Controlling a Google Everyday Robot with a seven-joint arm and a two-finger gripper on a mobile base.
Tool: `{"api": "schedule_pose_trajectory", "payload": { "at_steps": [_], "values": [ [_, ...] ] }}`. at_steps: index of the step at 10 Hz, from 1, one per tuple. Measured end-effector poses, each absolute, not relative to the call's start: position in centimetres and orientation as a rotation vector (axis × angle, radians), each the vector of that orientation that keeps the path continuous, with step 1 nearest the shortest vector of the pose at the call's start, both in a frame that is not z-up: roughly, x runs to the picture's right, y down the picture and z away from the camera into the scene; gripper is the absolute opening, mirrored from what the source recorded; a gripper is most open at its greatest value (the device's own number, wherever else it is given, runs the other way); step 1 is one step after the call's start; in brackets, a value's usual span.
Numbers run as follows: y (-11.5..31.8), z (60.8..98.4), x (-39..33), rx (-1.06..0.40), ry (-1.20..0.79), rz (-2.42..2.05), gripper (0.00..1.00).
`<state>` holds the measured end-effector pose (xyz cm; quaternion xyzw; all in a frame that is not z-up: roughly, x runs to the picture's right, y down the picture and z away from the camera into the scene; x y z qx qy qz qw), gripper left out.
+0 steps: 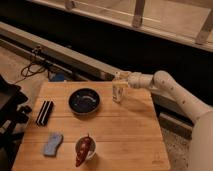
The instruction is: Stand the bottle upright
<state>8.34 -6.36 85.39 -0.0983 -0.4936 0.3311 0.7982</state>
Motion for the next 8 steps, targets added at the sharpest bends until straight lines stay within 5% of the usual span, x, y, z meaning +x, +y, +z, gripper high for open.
{"api": "schedule_pose_trajectory", "payload": {
  "at_steps": [3,5,8],
  "values": [
    [-7.04,84.88,8.43,-0.188,-1.084,0.709,0.28],
    [-7.39,84.69,8.13,-0.188,-1.091,0.709,0.39],
    [-7.65,84.62,8.31,-0.184,-1.087,0.706,0.7]
  ]
}}
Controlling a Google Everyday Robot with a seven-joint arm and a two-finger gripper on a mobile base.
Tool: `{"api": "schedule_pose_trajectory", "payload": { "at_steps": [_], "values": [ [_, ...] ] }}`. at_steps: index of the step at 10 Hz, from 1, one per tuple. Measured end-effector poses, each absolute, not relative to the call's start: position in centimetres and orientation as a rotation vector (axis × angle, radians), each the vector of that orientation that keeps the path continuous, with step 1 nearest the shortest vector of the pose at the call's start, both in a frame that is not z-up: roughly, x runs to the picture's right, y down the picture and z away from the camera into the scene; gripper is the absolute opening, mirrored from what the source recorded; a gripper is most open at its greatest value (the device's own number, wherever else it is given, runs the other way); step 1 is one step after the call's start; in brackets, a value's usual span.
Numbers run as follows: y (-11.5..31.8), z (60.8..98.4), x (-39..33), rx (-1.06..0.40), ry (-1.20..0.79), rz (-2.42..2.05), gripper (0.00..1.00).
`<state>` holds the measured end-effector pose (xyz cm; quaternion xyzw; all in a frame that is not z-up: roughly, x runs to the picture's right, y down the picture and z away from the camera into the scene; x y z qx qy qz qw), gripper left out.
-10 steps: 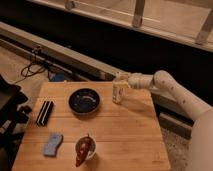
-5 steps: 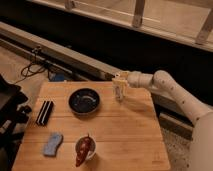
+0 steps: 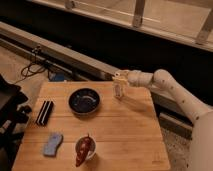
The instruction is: Stand the bottle upright
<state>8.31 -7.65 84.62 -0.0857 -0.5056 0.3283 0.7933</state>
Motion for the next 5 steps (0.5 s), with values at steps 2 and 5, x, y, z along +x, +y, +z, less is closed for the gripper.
{"api": "schedule_pose_trajectory", "payload": {
  "at_steps": [2,5],
  "values": [
    [-7.87,84.52,8.21,-0.183,-1.088,0.704,0.8],
    [-8.2,84.36,8.38,-0.179,-1.087,0.702,0.8]
  ]
}}
